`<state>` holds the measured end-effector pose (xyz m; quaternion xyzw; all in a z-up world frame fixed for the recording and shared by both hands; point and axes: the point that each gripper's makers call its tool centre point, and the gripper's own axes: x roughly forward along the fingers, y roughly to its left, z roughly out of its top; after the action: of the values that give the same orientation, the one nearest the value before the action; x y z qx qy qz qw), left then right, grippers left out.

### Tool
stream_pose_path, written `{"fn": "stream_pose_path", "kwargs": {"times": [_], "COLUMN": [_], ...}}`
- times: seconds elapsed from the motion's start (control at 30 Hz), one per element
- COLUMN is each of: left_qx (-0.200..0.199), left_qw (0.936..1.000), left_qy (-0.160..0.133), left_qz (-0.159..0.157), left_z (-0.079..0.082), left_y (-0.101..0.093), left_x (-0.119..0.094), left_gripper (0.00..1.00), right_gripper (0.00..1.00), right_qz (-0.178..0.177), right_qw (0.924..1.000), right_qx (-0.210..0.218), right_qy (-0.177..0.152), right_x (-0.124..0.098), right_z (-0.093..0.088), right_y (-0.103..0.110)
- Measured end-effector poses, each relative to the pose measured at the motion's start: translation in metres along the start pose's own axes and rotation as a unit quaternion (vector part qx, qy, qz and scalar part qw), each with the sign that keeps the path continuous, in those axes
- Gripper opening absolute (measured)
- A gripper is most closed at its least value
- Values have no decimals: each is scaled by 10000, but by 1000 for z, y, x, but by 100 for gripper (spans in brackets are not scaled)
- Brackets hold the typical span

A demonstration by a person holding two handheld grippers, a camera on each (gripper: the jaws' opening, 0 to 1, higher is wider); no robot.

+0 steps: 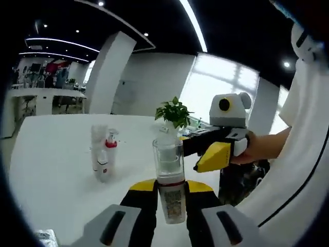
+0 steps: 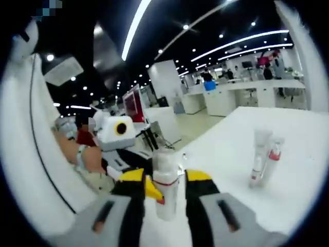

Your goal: Arrange the skincare products in the storage area until every visible bottle or jar stands upright without overlapping.

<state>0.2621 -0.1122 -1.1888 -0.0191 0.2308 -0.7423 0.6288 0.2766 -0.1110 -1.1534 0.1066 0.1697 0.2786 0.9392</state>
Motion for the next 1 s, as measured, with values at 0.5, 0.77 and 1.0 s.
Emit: {"fn": "stream_pose_path", "kwargs": {"times": [0.5,0.77,1.0], "left_qx": [926,1056,1141], "left_qw": [9941,9923,9918], "left_qy": [521,575,537], "left_qz": [-214,-282,-196], "left_z": [-14,-16,-14], "left_y": [-4,-7,-5], "left_x": [4,5,5], "left_gripper": [20,20,20], "right_gripper": [23,20,19], "right_qz": [67,40,-85], "right_qw": [9983,9981,9979], "right_qx": [-461,-500,-588], "right_qy": [354,359,274], "right_x": [-3,-3,-2], "right_z": [-7,-9,-7], "right_y": [6,9,9]}}
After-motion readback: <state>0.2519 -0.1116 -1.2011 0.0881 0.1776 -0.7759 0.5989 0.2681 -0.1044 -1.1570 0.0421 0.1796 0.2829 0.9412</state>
